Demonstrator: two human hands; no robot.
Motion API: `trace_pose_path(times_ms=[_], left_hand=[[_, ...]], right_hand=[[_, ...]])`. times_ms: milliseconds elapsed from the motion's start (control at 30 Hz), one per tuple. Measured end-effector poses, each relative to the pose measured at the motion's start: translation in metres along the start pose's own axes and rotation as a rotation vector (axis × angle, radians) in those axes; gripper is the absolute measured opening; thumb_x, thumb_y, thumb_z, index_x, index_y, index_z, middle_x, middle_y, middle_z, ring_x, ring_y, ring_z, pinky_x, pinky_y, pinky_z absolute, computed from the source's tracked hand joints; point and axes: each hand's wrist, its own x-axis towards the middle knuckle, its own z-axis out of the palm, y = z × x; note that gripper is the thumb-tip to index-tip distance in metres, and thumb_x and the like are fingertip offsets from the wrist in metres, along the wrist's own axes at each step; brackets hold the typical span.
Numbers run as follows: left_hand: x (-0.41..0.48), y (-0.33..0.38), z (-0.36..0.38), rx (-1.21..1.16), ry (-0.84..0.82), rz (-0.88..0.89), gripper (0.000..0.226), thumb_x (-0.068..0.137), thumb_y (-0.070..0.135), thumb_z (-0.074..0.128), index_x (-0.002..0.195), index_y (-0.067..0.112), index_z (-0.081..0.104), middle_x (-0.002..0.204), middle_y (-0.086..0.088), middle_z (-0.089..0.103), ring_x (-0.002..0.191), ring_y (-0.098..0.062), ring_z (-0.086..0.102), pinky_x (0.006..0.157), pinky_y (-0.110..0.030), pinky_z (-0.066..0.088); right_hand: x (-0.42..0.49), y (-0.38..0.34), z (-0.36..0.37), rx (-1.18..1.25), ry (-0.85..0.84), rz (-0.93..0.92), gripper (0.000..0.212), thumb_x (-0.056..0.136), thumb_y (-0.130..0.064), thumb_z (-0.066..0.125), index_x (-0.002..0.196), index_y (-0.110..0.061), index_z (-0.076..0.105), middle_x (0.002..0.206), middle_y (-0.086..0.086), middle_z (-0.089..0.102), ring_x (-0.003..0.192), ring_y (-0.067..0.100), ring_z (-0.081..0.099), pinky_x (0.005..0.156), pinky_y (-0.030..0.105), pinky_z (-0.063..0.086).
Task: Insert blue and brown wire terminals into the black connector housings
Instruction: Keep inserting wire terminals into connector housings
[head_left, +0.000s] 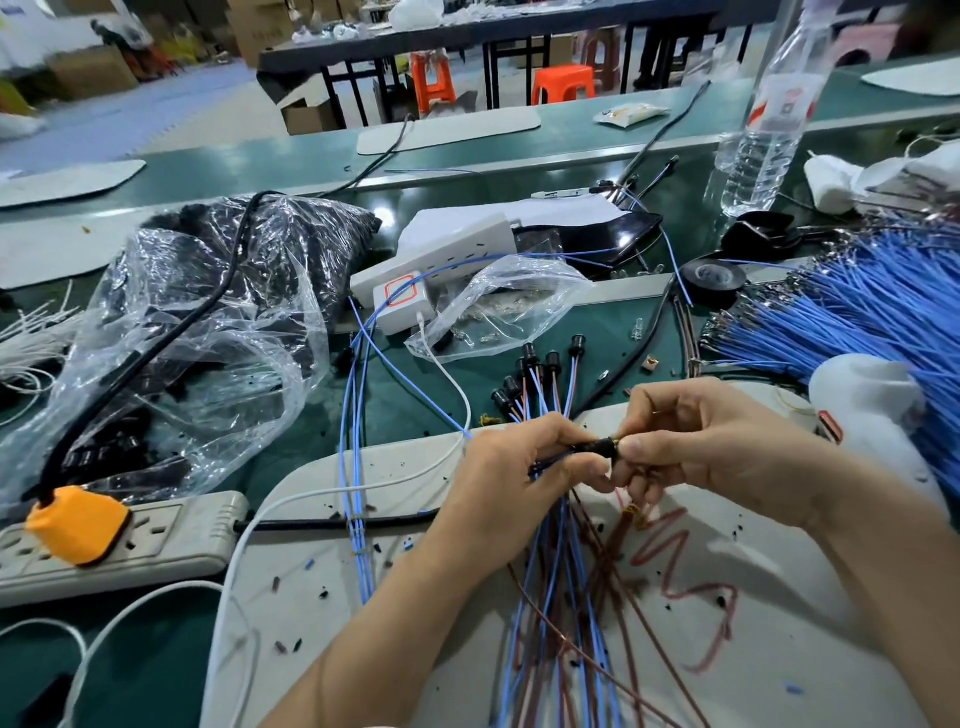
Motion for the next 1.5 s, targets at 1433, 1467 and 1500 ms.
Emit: trace_pose_path(times_ms=[1433,1467,1500], left_hand=[[0.002,0.009,0.006,0.011,0.215,0.131,0.013,0.096,0.01,0.045,0.104,0.021,0.048,0.107,0.005,0.068,0.103,-0.005,0.063,0.087,-0.021,0.047],[0.002,0.009,0.006,-0.001,0.213,0.128,0.013,0.096,0.01,0.045,0.106,0.018,0.047,0.11,0.002,0.068,0.105,-0.007,0.063,0.089,-0.024,0.048],[0.002,0.009,0.006,-0.002,0.213,0.129,0.013,0.096,0.009,0.045,0.106,0.017,0.047,0.11,0.002,0.068,0.106,-0.009,0.063,0.09,-0.025,0.048]], right_hand=[[0.003,0.0,0.024,0.186,0.227,-0.464,0.011,0.069,-0.016,0.074,0.079,-0.02,0.07,0.064,0.013,0.067,0.053,0.022,0.061,0.052,0.025,0.051],[0.002,-0.001,0.024,0.192,0.236,-0.48,0.009,0.071,-0.016,0.07,0.079,-0.019,0.07,0.064,0.013,0.067,0.053,0.023,0.061,0.052,0.025,0.051],[0.002,-0.001,0.025,0.176,0.242,-0.494,0.008,0.072,-0.015,0.069,0.079,-0.018,0.069,0.064,0.013,0.067,0.054,0.023,0.062,0.052,0.025,0.051]])
